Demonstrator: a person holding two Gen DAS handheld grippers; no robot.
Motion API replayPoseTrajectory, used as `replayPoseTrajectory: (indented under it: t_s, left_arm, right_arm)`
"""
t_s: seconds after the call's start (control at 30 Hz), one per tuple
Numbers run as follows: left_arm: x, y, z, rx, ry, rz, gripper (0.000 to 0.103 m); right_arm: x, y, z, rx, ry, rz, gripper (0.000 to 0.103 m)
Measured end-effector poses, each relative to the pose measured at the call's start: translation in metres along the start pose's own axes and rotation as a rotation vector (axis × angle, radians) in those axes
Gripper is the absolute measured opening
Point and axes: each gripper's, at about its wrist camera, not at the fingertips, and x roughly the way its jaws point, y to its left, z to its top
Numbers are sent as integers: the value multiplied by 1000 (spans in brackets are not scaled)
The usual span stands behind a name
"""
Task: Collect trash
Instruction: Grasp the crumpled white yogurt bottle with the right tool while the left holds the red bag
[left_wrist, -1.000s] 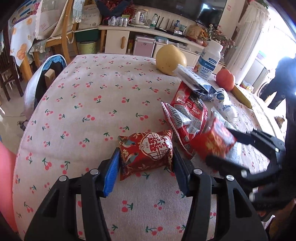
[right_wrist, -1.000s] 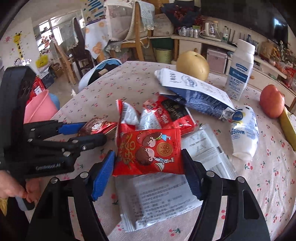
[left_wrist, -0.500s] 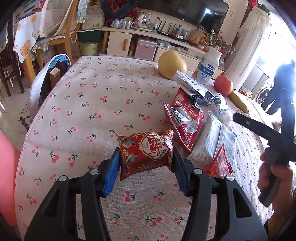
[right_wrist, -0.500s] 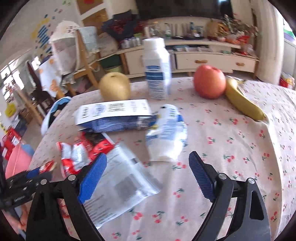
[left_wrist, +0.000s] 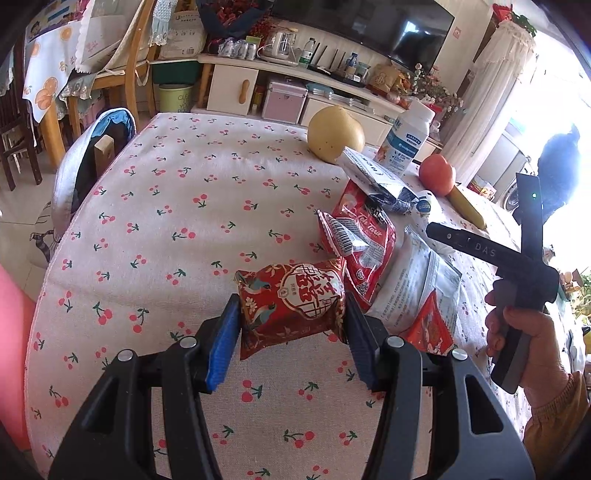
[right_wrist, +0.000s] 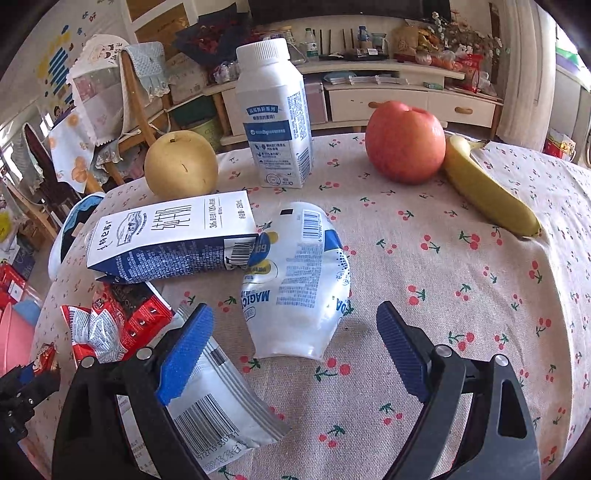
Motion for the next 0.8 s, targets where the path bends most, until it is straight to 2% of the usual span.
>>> replayPoseTrajectory:
  t_s: [0.1,0.23,0.37,0.43,0.57,0.67,0.7,0.8]
  left_arm:
    - [1,1,0,-6,3,1,56]
    - [-2,1,0,-1,-2,-3,56]
    - [-6,2,-2,4,-6,-7,56]
    - [-8,2,-4,8,-6,-8,56]
    - [-11,4,-6,13,-6,-4,56]
    - [-11,7,-5,4,-8,-1,56]
    - [-10,8,-4,0,-9,-1,56]
    - [-10,7,-3,0,-12,-6,56]
  right_arm:
    - [-6,10,-5,14,17,49,89]
    - [-19,27,-15,-35,4,64,89]
    - [-18,32,-14,-101,-32,-13,89]
    - [-10,23,-9,-81,-30,-52,89]
    - [4,7,-2,-25,-3,-50,89]
    - [9,8,1,-48,0,-61,74]
    - [9,9,1,-60,-1,-69,61]
    - [10,11,1,-73,-4,-71,60]
